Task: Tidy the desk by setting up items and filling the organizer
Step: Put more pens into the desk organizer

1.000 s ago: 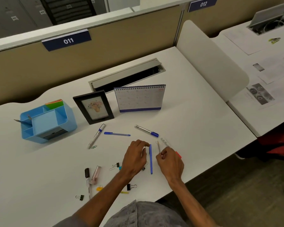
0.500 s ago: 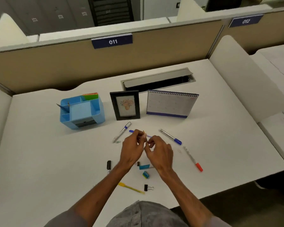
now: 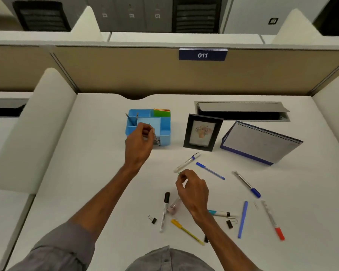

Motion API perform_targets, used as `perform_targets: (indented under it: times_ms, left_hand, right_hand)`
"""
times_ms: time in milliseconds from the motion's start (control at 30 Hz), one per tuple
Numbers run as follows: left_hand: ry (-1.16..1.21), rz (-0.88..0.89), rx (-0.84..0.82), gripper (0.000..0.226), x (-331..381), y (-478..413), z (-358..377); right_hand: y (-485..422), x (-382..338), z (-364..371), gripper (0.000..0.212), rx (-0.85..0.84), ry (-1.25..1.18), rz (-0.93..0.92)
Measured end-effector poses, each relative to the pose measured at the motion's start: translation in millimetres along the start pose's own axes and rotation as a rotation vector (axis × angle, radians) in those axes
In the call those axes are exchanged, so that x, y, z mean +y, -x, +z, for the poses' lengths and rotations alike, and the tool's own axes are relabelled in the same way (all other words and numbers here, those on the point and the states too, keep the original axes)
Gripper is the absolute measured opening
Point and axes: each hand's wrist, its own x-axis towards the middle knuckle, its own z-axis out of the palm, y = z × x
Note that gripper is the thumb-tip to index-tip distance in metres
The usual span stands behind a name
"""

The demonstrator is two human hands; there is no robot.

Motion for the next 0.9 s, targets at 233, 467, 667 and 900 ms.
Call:
perform_targets:
  times_ms: [233,467,667,900]
  left_hand:
    - [-0.054,0.045,0.138,0.012,-43,-83,-52]
    - [-0.118,-0.006,0.096,0.012,-82,-121,-44]
    - [-0.174,-0.097,-0.034,0.025,-102,-121,-26]
    - [-0.127,-0.076,-0.023,0.03,-98,-107,-23]
  right_hand:
    - [4,-12,37,0.018,-0.042,0.01,0.019]
    - [-3,-17,51,0.022,-0.05,0.015,0.036]
    - [-7,-19,56,0.014,-0.064,0.032,0.087]
    - [0,-17,53,0.015,-0.076,0.029,0.097]
